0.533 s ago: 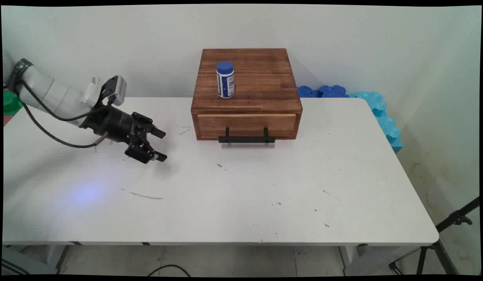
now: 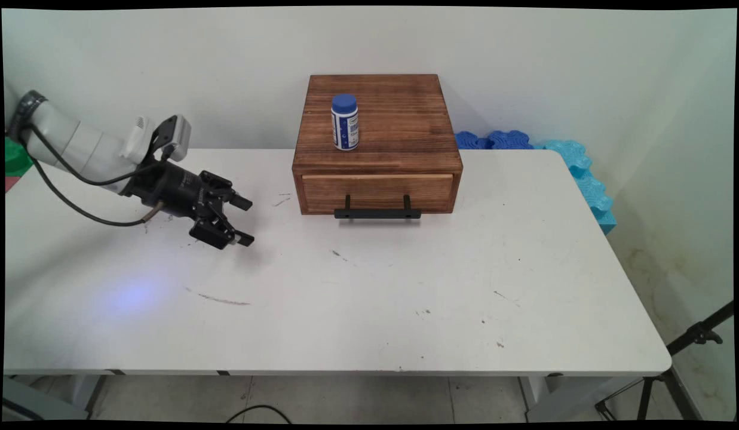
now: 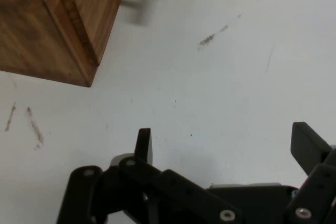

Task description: Open the drawer

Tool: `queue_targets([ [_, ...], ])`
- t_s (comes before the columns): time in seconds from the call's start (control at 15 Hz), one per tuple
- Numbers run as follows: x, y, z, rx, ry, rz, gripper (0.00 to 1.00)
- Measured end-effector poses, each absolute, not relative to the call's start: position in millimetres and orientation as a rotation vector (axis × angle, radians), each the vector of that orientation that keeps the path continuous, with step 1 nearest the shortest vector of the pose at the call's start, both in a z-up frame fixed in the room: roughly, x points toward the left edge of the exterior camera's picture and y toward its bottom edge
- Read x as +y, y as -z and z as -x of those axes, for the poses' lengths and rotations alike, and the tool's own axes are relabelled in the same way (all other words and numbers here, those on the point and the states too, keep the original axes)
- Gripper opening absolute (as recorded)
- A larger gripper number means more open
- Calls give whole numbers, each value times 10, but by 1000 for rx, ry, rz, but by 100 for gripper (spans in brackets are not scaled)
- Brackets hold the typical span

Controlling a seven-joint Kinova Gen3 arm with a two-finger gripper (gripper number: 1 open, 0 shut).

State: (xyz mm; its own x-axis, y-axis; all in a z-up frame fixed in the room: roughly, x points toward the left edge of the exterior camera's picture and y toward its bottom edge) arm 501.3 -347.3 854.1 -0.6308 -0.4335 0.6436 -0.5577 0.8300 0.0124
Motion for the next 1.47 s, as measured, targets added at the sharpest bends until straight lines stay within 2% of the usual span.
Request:
queue_targets([
  [0.67, -3430, -8603, -5178, -2302, -284, -721, 100],
  [1.47, -3524, -9049, -5057, -2279, -296, -737, 100],
])
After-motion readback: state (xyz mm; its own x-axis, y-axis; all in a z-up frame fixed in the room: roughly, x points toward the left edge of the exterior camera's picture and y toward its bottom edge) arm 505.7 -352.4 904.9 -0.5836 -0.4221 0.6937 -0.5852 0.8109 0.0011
